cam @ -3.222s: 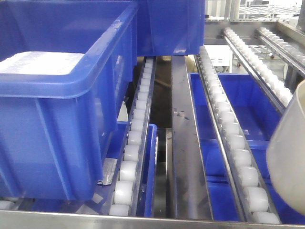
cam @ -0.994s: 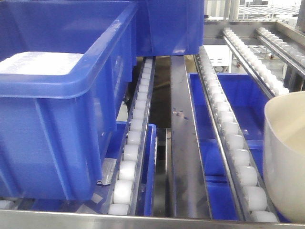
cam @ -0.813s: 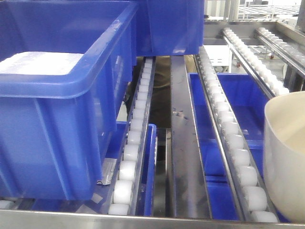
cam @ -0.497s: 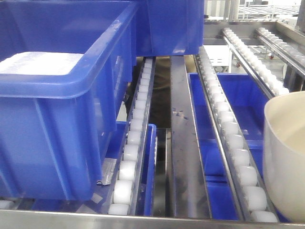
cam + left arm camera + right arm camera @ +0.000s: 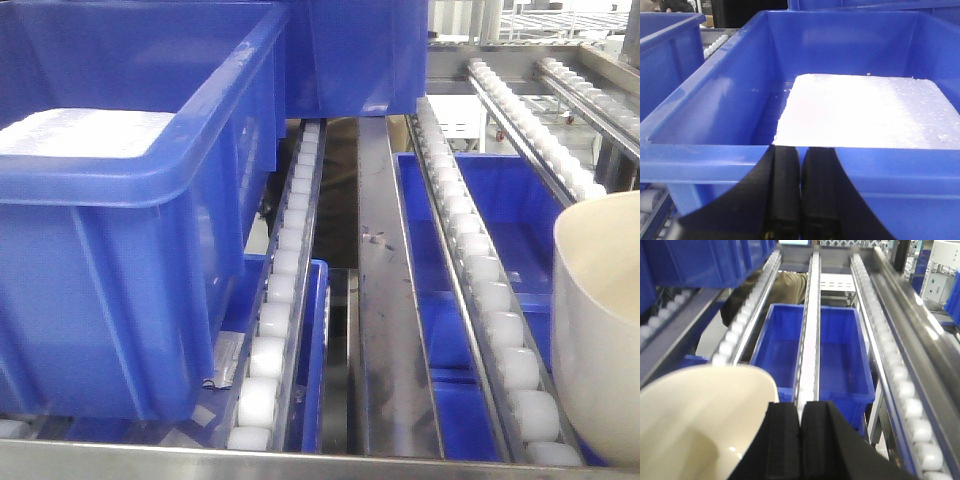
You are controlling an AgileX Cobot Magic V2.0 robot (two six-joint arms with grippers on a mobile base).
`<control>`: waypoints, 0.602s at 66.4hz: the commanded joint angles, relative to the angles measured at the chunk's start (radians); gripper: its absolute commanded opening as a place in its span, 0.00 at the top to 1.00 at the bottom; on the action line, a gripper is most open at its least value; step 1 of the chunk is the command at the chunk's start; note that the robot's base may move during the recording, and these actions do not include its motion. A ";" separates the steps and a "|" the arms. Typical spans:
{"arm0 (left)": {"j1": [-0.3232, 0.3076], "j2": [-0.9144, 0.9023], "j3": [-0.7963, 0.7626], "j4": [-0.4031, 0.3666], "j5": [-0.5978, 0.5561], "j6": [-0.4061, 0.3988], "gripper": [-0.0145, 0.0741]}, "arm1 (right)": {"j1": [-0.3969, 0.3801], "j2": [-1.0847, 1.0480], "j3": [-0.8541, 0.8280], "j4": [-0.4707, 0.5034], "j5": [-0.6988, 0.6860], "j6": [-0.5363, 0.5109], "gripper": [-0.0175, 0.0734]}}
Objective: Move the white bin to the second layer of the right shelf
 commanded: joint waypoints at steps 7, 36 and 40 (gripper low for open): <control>-0.004 -0.016 0.037 -0.006 -0.079 -0.005 0.74 | 0.004 -0.021 -0.009 0.004 -0.163 -0.011 0.75; -0.004 -0.016 0.037 -0.006 -0.079 -0.005 0.74 | 0.004 -0.021 -0.009 0.004 -0.104 -0.011 0.75; -0.004 -0.016 0.037 -0.006 -0.079 -0.005 0.74 | 0.004 -0.021 -0.009 0.004 -0.104 -0.011 0.75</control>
